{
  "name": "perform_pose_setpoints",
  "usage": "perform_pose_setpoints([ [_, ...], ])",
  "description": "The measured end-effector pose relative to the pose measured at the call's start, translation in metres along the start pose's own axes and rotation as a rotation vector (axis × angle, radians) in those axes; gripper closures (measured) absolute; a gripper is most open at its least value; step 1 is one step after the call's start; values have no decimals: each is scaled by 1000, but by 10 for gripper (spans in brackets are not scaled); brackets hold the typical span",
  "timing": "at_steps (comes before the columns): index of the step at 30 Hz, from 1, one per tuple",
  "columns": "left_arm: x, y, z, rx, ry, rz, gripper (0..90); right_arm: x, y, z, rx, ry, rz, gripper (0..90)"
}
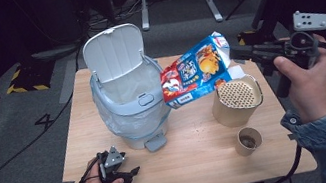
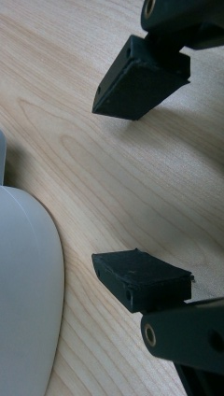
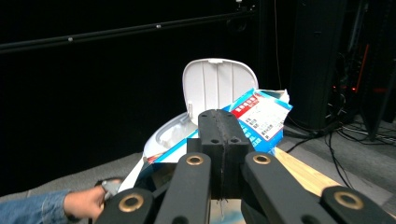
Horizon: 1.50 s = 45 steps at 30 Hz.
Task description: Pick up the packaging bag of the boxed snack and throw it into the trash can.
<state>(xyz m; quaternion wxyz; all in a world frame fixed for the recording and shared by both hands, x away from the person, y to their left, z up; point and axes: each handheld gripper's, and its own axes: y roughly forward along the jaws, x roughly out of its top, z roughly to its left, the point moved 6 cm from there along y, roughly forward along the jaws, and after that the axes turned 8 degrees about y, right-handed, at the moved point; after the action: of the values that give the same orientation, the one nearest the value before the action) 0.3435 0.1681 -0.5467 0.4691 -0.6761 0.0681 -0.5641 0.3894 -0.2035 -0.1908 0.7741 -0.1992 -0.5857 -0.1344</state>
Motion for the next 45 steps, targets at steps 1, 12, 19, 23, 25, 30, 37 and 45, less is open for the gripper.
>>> perform_pose_setpoints([
  [1,0,0,0,1,0,0,247,1,5,-1,3,3,-4,900],
  [12,0,0,0,0,0,0,247,-5,64,-16,-53,44,-24,900],
  [19,0,0,0,0,0,0,248,-18,86,-20,-108,51,-6,900],
  [23,0,0,0,1,1,0,247,-25,97,-17,-125,52,17,900],
  [25,0,0,0,1,1,1,247,-27,102,-16,-135,47,30,900],
  [30,0,0,0,1,1,0,248,-32,118,-13,-137,60,64,900],
  [37,0,0,-1,-2,5,-2,248,-36,128,-10,-142,98,102,900],
  [45,0,0,-1,-2,5,-2,249,-42,144,-2,-116,101,136,889],
])
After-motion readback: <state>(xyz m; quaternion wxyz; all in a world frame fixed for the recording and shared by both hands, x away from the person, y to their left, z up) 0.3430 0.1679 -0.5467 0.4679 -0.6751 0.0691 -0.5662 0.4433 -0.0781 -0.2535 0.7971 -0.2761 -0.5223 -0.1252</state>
